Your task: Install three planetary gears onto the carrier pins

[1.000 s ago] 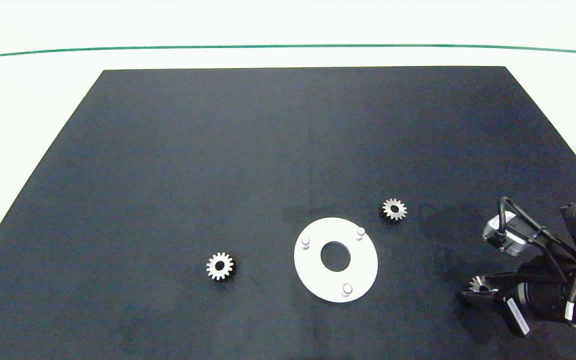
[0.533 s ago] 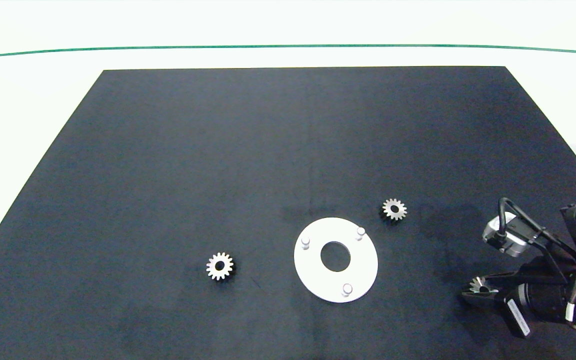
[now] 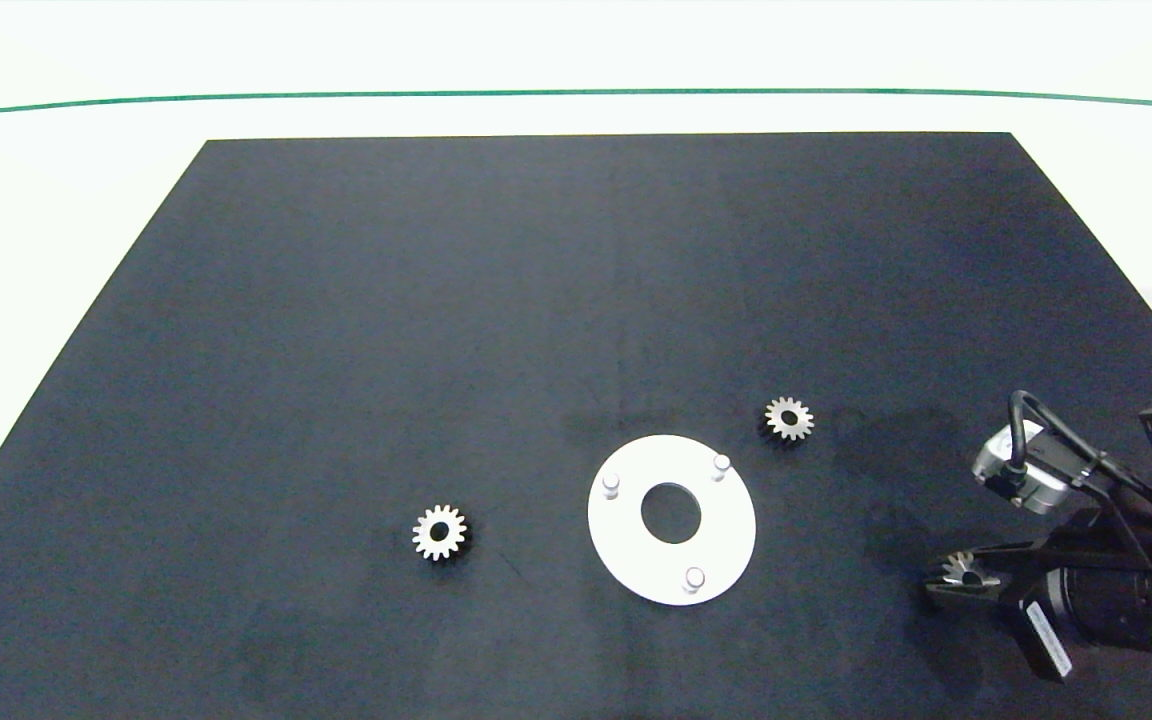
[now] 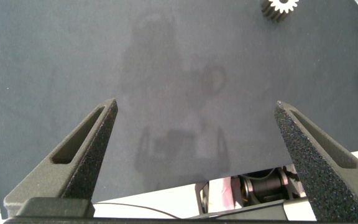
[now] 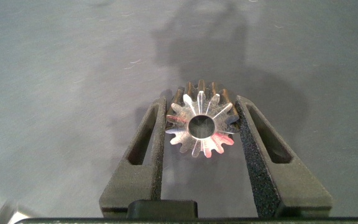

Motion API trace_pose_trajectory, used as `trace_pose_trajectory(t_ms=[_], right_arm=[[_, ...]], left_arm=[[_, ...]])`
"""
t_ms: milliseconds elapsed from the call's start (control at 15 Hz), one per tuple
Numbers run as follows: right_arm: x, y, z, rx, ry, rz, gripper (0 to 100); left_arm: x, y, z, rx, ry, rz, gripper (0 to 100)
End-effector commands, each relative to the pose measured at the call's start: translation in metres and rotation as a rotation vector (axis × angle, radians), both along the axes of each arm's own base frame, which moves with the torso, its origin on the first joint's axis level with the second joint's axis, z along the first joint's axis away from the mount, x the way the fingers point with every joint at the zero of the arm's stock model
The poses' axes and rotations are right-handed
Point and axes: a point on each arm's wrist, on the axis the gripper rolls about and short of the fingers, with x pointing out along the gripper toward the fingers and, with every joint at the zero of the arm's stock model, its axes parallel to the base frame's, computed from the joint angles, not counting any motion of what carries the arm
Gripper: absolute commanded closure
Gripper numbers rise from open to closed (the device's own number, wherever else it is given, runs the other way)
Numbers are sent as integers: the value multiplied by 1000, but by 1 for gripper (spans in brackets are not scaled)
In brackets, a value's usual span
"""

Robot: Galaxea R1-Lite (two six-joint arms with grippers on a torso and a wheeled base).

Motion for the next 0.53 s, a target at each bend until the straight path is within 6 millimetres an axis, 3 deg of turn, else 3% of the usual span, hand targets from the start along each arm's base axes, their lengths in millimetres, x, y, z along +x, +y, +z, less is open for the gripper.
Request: trace_pose_trajectory(t_ms=[67, 533], right_arm=[[-17, 7, 16, -6, -37, 81, 87], [-12, 37, 47, -14, -40, 214, 87]], left_arm=[[0, 0, 0, 2, 5, 1, 0], [2, 0, 0, 3, 11, 1, 0]])
